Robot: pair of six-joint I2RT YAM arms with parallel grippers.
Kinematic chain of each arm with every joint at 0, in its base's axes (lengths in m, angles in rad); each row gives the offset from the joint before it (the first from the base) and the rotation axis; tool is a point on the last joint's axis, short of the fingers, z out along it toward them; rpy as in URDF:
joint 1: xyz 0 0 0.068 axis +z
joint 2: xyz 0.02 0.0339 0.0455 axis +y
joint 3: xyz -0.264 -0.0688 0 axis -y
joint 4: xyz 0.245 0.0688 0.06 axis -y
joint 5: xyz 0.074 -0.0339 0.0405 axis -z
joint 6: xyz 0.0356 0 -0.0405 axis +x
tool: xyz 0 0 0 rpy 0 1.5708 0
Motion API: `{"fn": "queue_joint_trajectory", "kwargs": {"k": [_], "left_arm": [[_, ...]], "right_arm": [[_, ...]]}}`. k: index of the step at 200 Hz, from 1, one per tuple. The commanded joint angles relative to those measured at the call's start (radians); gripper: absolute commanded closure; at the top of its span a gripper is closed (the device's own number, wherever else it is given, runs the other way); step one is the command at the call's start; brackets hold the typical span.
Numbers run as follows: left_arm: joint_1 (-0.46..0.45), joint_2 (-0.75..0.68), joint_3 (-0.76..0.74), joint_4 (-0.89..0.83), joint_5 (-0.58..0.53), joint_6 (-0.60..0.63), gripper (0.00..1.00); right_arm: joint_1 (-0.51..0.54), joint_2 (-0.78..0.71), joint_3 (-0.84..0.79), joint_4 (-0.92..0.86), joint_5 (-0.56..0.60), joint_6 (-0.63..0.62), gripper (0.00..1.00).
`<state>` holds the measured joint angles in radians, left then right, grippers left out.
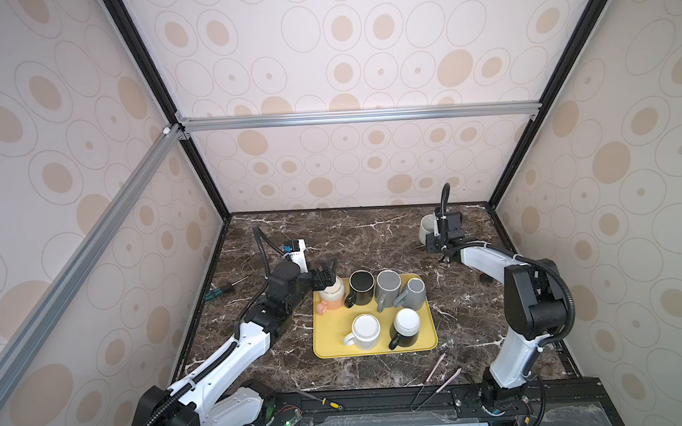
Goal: Turn the mug right side up
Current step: 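Lower the mug upright toward the table with the right gripper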
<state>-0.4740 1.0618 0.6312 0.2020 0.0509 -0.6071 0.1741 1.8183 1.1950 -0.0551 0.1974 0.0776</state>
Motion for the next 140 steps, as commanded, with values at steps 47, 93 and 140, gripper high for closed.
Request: {"fn": "queue_joint_trajectory", "kwargs": {"k": [47, 93, 140], "left_arm": [[-0.007, 0.021, -0.013, 0.053, 0.015, -0.017, 0.07], [-0.013, 0.018, -0.03, 0.062, 0.009, -0.023, 0.07], [-0.018, 0.011, -0.04, 0.053, -0.002, -0.021, 0.07]], "right_arm": [[-0.011, -0.046, -0.051, 0.11, 0.037, 0.015, 1.0], [-0.015, -0.07, -0.104, 0.12, 0.034, 0.038, 1.0], [-0.015, -0.166, -0.162, 0.096, 0.034, 0.03, 1.0]]}}
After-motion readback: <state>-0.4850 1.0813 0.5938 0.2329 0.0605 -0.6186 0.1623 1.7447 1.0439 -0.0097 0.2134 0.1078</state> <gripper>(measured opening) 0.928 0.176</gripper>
